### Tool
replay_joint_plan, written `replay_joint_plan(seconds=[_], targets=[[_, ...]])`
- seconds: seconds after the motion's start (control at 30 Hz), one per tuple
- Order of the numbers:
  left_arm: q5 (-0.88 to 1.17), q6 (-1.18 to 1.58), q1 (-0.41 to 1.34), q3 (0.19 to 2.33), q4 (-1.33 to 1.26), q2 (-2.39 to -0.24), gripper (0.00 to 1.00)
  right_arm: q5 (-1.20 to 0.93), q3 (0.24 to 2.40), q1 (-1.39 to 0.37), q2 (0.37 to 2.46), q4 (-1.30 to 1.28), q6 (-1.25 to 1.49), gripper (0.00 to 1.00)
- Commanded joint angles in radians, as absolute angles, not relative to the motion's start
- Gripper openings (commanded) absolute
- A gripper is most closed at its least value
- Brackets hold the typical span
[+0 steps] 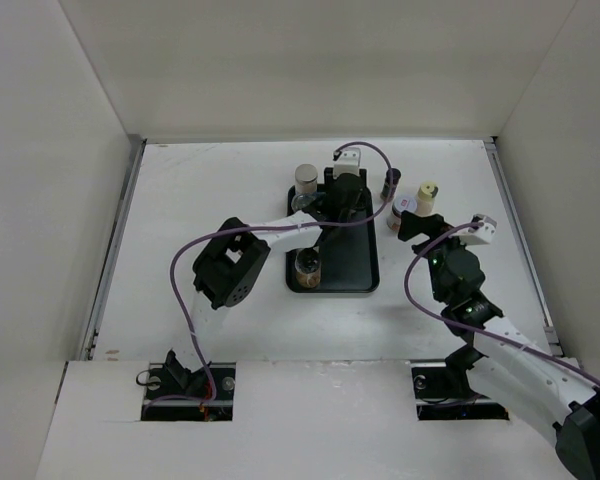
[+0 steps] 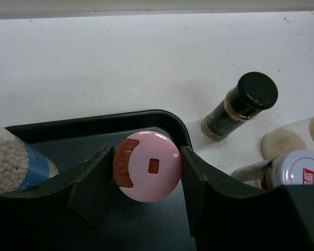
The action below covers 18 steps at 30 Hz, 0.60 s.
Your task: Organize the condiment bottles
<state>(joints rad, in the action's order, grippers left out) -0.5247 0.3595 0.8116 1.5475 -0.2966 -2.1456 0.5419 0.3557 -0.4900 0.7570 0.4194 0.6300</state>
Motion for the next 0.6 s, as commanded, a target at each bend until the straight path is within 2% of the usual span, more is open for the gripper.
replay_joint_plan(seconds=[0.0,0.1,0.27,0.43,0.57], targets=[[-0.506,0.383,0.801,1.565,-0.361,-2.138,0.38,0.540,0.348,-0.481,0.756,0.451,0.646,0.97],[-0.503,0.385,0.801,1.560,-0.351,-2.135,0.43,0.543,0.348,-0.479,0.755,0.446,0.646,0.97],[-0.512,0.385,0.801,1.537,-0.350,-2.120,0.64,0.548,0.348,-0.479,0.749,0.445,0.646,0.98],[-0.483,0.376,0.794,1.549,-0.361,-2.135,0.69,0.554,0.341,-0.475,0.733,0.446,0.644,0.98],[-0.466,0.371,0.806,1.540,-0.367,-2.060,0.82,0.566,0.336,-0.472,0.721,0.446,0.643,0.96]])
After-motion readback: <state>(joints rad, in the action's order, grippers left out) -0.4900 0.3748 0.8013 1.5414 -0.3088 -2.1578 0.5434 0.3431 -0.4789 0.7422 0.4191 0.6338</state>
